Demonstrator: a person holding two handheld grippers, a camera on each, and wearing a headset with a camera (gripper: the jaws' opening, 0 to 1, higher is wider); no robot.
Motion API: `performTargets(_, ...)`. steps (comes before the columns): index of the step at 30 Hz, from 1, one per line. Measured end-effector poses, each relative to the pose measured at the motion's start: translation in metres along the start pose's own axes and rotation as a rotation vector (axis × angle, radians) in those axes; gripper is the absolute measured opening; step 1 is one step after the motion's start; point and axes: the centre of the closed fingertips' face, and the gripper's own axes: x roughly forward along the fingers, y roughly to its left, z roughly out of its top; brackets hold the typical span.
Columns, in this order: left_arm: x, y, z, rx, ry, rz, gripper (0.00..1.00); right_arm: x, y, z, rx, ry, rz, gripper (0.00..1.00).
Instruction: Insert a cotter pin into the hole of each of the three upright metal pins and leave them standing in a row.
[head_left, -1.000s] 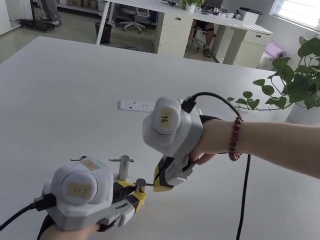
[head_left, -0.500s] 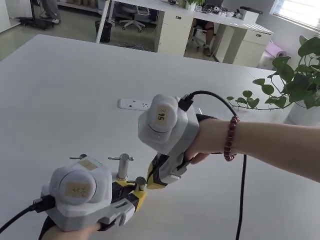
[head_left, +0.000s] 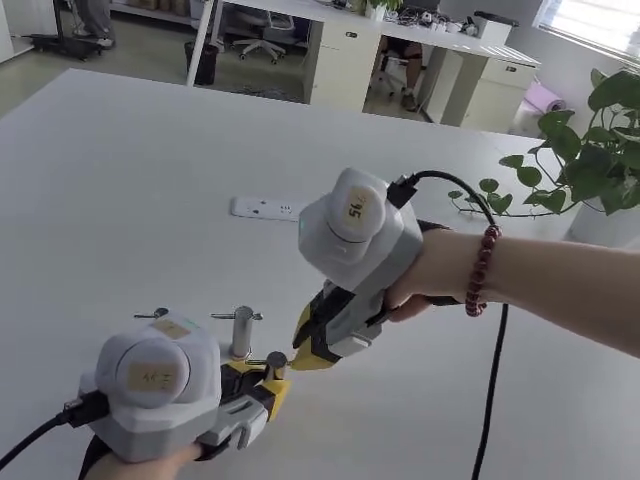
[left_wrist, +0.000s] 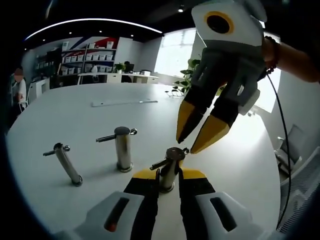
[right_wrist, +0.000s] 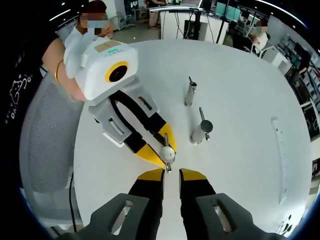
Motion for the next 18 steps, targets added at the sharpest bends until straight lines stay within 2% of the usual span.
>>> performTargets(3,0.0003,-0.0003,0.0001,-0.002,-0.002,0.003,0.13,0.0022,0.0022,-0.0044,0.0,0.01,0.005,0.04)
performTargets(8,0.0006,-0.0006,0.0003,-0.012,-0.002,0.007,0.13,0.0036,0.0025,-0.0018,0.02,-0.016,0.011,0.0)
performTargets(10,0.0005,-0.0009,0.0006,-0.015,-0.003,0.009,0.13,0.0035,0.0018,-0.0012,0.004,-0.018,0.008,0.0)
performTargets(18,0.0005,-0.001,0.0007,-0.015,-0.002,0.006,0.13,0.0045,0.0015,0.0019,0.014,-0.029,0.012,0.0)
